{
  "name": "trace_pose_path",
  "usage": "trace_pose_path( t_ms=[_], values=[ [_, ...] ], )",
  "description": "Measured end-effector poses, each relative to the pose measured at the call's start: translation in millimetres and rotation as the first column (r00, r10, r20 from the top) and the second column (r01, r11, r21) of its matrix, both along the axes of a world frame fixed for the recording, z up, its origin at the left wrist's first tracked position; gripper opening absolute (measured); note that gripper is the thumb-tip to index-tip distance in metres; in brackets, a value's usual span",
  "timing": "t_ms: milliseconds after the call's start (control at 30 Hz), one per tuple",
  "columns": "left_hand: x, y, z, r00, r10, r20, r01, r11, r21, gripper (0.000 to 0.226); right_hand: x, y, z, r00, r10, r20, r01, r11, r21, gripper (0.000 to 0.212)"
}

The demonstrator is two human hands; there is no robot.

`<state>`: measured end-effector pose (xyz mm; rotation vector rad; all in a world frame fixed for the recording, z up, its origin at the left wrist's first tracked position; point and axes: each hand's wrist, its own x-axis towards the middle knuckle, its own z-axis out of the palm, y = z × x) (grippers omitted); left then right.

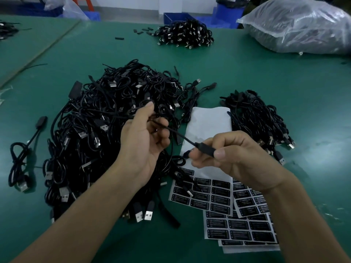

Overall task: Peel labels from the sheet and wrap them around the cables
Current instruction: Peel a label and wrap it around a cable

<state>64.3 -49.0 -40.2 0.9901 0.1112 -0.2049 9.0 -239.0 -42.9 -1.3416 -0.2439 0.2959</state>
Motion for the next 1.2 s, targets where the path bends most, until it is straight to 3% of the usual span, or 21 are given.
trace_pose_path(
  t_ms=[67,167,233,300,400,500,567,633,800,900,1000,1133,1200],
  values=[
    [-1.0,-0.8,-1.3,0.999,0.041,0.034,-0.042,0.998,0.046,0.028,1.5,-3.6,1.1,0.995,-0.088,-0.051,0.086,0.996,-0.031,0.01],
    [-3.3,-2.8,-2.7,0.993,0.017,0.115,-0.032,0.991,0.129,0.025,3.2,-2.3,5.9,0.983,-0.174,-0.062,0.157,0.964,-0.214,0.005],
    [-5.3,-4.0,-3.2,0.986,0.002,0.169,-0.032,0.984,0.174,0.017,3.6,2.2,9.4,0.987,-0.154,-0.046,0.131,0.935,-0.33,0.019],
    [-7.5,-5.0,-4.6,0.974,-0.011,0.226,-0.039,0.976,0.214,0.01,4.7,11.0,13.2,0.991,-0.135,0.021,0.131,0.894,-0.429,0.027],
    [-10.2,-6.3,-5.9,0.964,-0.056,0.261,-0.013,0.966,0.258,0.009,13.4,22.6,12.6,0.953,-0.26,0.158,0.304,0.83,-0.468,0.024],
    [-11.5,-6.2,-6.3,0.963,-0.076,0.26,-0.006,0.954,0.3,0.016,25.2,35.8,11.7,0.936,-0.228,0.268,0.347,0.723,-0.597,0.031],
    [-11.7,-5.9,-5.9,0.959,-0.076,0.272,-0.02,0.943,0.333,0.021,32.9,44.4,10.8,0.922,-0.153,0.355,0.372,0.601,-0.707,0.007],
    [-10.3,-4.9,-4.8,0.964,-0.049,0.263,-0.047,0.937,0.347,0.024,39.8,48.5,9.4,0.887,-0.196,0.417,0.454,0.532,-0.715,0.023],
    [-5.0,-2.8,-3.7,0.995,-0.019,0.099,-0.005,0.97,0.241,0.025,57.6,46.4,17.6,0.74,-0.509,0.439,0.672,0.547,-0.499,0.05],
    [-5.6,-5.1,-4.9,0.993,-0.107,0.055,0.084,0.944,0.319,0.028,67.7,51.2,28.8,0.687,-0.588,0.428,0.726,0.572,-0.381,0.045],
    [-7.7,-5.2,-7.1,0.976,-0.212,0.058,0.167,0.888,0.428,0.041,70.2,63.6,43.9,0.688,-0.54,0.485,0.707,0.648,-0.281,0.028],
    [-5.6,-0.7,-5.4,0.975,-0.224,0.002,0.208,0.909,0.361,0.058,64.7,74.5,56.6,0.787,-0.259,0.56,0.459,0.852,-0.251,0.02],
    [-3.1,0.3,-4.5,0.979,-0.202,-0.028,0.199,0.921,0.336,0.063,65.1,78.1,58.0,0.797,-0.244,0.552,0.447,0.854,-0.268,0.025]
  ],
)
